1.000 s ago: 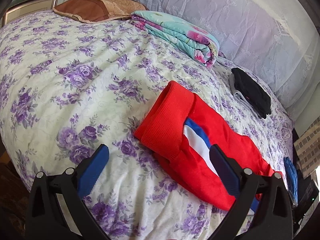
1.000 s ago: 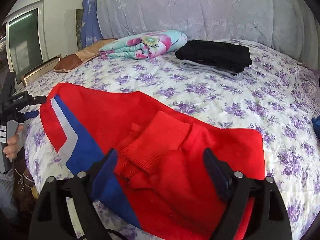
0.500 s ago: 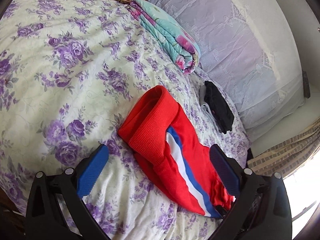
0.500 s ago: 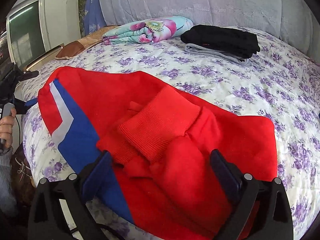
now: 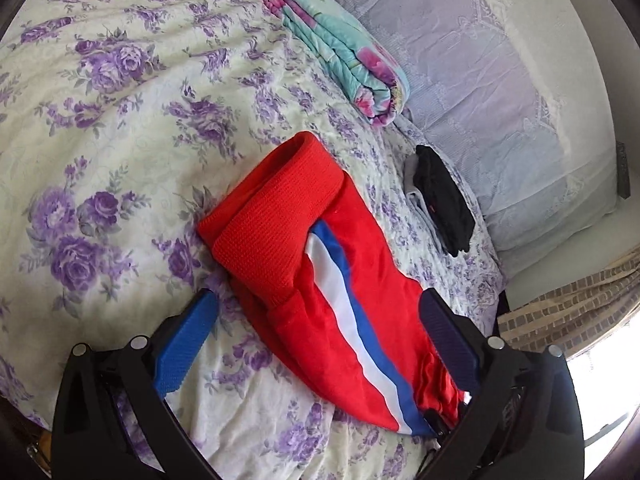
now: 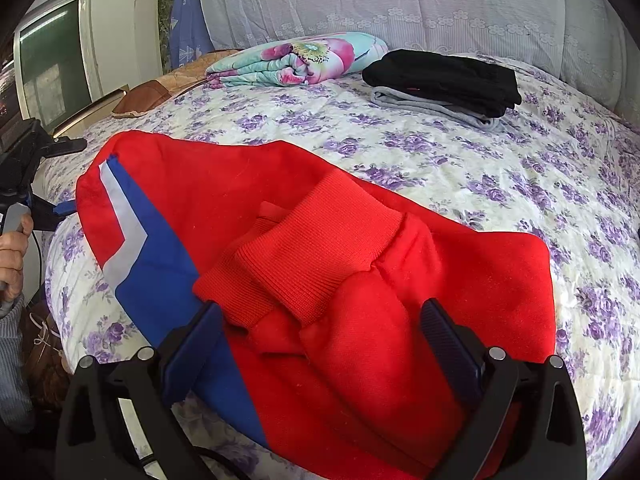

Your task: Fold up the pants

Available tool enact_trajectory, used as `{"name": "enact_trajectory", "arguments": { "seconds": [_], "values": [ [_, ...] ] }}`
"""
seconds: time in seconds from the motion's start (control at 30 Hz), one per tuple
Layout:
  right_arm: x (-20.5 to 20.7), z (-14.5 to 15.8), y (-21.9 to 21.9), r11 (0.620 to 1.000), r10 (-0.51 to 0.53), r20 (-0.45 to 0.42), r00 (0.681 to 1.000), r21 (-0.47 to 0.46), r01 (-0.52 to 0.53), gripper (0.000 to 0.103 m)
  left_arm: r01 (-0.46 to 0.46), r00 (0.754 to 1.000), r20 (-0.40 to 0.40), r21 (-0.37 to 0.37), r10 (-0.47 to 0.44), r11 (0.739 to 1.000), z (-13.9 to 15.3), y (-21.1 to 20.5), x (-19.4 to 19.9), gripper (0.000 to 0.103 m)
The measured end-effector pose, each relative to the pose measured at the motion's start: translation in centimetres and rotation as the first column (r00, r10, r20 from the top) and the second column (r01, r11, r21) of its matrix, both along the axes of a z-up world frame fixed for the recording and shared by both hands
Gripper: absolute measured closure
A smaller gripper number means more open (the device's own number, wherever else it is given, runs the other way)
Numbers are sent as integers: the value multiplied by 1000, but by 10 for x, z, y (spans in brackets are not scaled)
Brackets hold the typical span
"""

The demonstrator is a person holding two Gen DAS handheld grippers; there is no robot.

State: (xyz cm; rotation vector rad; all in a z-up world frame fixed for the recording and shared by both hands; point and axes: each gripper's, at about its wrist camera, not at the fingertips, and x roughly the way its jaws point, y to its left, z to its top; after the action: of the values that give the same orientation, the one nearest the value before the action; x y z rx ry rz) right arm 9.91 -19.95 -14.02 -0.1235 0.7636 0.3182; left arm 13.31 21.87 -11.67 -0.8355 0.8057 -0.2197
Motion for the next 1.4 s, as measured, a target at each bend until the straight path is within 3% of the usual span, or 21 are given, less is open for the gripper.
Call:
{"name": "enact_trajectory", "arguments": {
  "seconds": [0.13,0.37,0.43,0.6,0.67,0.83,0.9,1.0,1.13,1.2,1.3,1.4],
  "values": [
    [0,0,0,1000,1,0,1000,1,-1,3,-41,999,14,60,40,997,1,-7,8,5],
    [0,0,0,1000,0,0,1000,2,0,3,-34,992,114,-109,46,993,1,13,3,6],
    [0,0,0,1000,0,0,1000,1,0,3,-29,991,123,-114,43,993,0,15,2,11],
    [-1,0,0,1000,0,0,1000,-2,0,3,-31,992,118,-130,46,991,-6,22,3,40],
    [-1,0,0,1000,0,1,1000,0,0,3,-35,993,109,-128,50,991,-9,23,4,44],
    [-1,0,0,1000,0,1,1000,1,0,3,-45,992,110,-76,53,996,-8,20,2,47],
    [-1,0,0,1000,0,1,1000,1,0,3,-61,993,97,-22,63,998,-7,17,2,64],
    [-2,1,-1,1000,-4,6,1000,0,4,4,-64,993,98,-14,65,998,-11,19,2,74],
    [-23,26,-6,1000,-23,134,991,8,22,4,-64,990,128,12,62,998,-5,17,-2,78],
    [-24,33,-8,992,-86,171,982,-80,101,4,-70,987,150,48,62,996,3,11,-6,78],
    [-9,23,-18,974,-140,132,981,-159,161,4,-76,979,200,131,48,988,18,-2,-13,79],
    [5,4,-30,984,-152,10,988,-88,152,4,-74,969,246,204,22,976,34,-16,-22,79]
  ]
}}
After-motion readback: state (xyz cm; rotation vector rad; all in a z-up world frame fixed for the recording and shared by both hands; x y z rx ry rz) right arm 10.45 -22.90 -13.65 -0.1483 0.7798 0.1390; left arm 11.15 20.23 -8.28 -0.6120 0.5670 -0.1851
